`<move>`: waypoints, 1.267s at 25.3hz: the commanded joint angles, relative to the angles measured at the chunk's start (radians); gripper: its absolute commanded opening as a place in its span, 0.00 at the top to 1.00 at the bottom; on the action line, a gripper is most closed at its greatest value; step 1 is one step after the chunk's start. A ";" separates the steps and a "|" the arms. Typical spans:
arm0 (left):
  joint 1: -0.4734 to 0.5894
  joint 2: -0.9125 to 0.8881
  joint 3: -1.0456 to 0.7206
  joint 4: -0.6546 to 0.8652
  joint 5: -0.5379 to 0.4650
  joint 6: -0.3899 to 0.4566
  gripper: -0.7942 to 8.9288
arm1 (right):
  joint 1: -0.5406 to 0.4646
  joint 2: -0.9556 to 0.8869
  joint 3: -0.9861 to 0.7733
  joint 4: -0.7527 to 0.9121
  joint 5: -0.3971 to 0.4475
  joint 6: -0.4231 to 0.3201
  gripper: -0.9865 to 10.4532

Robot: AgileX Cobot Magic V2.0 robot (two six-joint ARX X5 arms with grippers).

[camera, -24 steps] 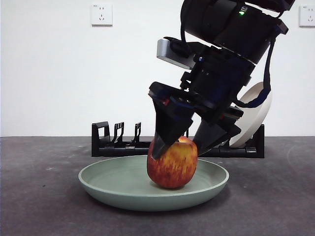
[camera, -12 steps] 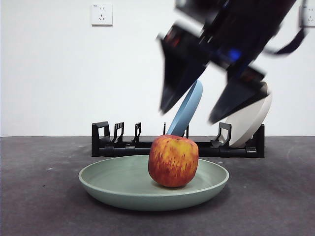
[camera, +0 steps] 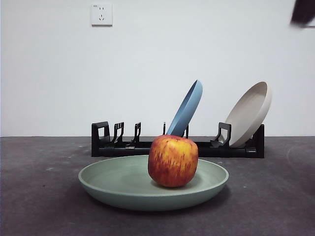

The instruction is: Take the green plate from the plate rack,put the plate on the table,take the apple from the table,put the apple in the plate

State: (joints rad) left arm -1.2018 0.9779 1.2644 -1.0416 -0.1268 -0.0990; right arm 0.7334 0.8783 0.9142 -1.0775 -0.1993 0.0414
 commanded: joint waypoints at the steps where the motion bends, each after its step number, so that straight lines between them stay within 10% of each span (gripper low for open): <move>1: -0.001 0.000 0.002 -0.018 0.003 -0.014 0.48 | 0.003 -0.032 -0.002 0.000 -0.056 0.008 0.44; 7: -0.001 0.000 0.002 -0.050 0.005 -0.014 0.94 | 0.003 -0.058 -0.002 -0.002 -0.063 0.010 0.94; 32: -0.001 0.000 0.002 -0.051 -0.002 -0.009 0.92 | 0.003 -0.061 -0.002 -0.002 -0.060 0.012 0.91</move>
State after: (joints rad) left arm -1.2018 0.9779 1.2644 -1.0927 -0.1272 -0.1066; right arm 0.7338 0.8185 0.9142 -1.0805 -0.2596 0.0460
